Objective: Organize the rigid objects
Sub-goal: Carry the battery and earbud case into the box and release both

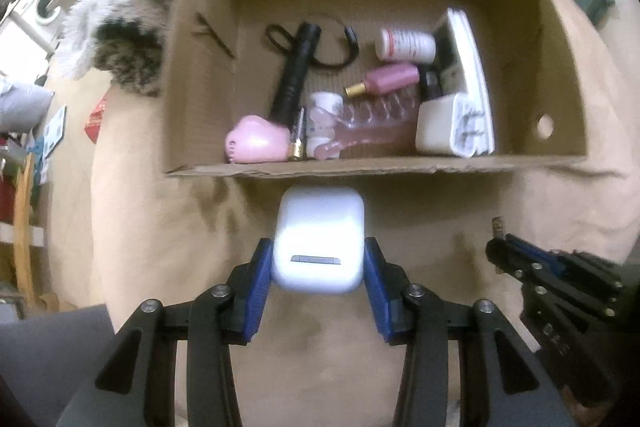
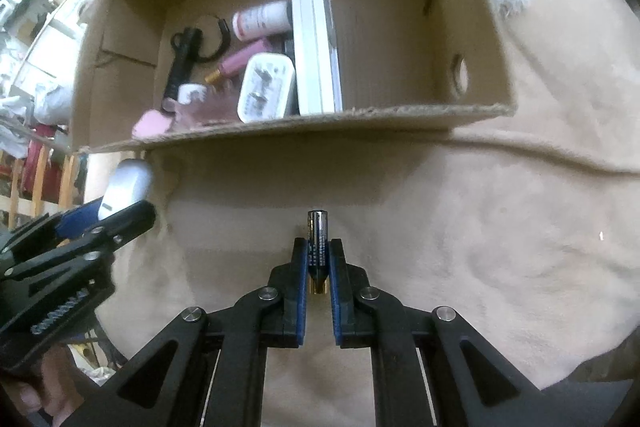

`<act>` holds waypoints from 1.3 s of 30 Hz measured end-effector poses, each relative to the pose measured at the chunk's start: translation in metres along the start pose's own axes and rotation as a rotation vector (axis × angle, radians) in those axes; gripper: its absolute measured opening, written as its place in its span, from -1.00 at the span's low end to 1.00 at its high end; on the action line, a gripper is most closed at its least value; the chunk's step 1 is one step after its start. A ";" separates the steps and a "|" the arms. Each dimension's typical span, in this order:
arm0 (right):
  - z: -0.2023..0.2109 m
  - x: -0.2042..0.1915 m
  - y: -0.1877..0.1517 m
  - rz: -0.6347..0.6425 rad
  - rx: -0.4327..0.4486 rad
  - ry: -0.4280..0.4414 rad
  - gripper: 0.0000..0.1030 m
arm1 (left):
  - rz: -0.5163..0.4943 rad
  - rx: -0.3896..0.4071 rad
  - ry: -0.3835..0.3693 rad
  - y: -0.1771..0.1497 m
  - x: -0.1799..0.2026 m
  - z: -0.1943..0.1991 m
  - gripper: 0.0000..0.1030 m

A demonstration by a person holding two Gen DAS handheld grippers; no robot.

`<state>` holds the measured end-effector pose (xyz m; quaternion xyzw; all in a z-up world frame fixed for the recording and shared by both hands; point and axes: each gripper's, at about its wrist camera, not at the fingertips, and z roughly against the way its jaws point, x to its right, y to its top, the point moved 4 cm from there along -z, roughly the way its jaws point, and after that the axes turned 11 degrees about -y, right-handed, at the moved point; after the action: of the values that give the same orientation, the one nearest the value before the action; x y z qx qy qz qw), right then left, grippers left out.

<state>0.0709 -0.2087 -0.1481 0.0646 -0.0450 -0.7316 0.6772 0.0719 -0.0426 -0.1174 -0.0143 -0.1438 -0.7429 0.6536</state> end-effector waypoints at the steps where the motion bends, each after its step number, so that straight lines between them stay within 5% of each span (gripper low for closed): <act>1: 0.004 -0.001 0.001 -0.005 0.006 0.008 -0.78 | 0.011 0.017 -0.016 0.000 -0.002 0.008 -0.22; 6: 0.026 0.005 0.009 -0.001 0.062 0.042 -0.78 | 0.015 0.110 -0.011 0.022 0.001 0.039 -0.31; 7: 0.033 0.002 0.011 0.012 0.078 0.049 -0.78 | 0.021 0.121 -0.009 0.025 -0.002 0.046 -0.61; 8: 0.037 0.000 0.015 0.021 0.094 0.054 -0.78 | 0.034 0.120 -0.021 0.028 -0.004 0.050 -0.64; 14: 0.067 -0.005 0.030 0.040 0.180 0.097 -0.78 | 0.041 0.120 -0.025 0.042 -0.014 0.047 -0.64; 39: 0.070 0.008 0.034 -0.042 0.203 0.183 -0.78 | 0.058 0.140 -0.157 0.042 -0.015 0.062 -0.64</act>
<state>0.0930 -0.2207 -0.0739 0.2002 -0.0558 -0.7284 0.6528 0.1049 -0.0184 -0.0524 -0.0308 -0.2454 -0.7083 0.6611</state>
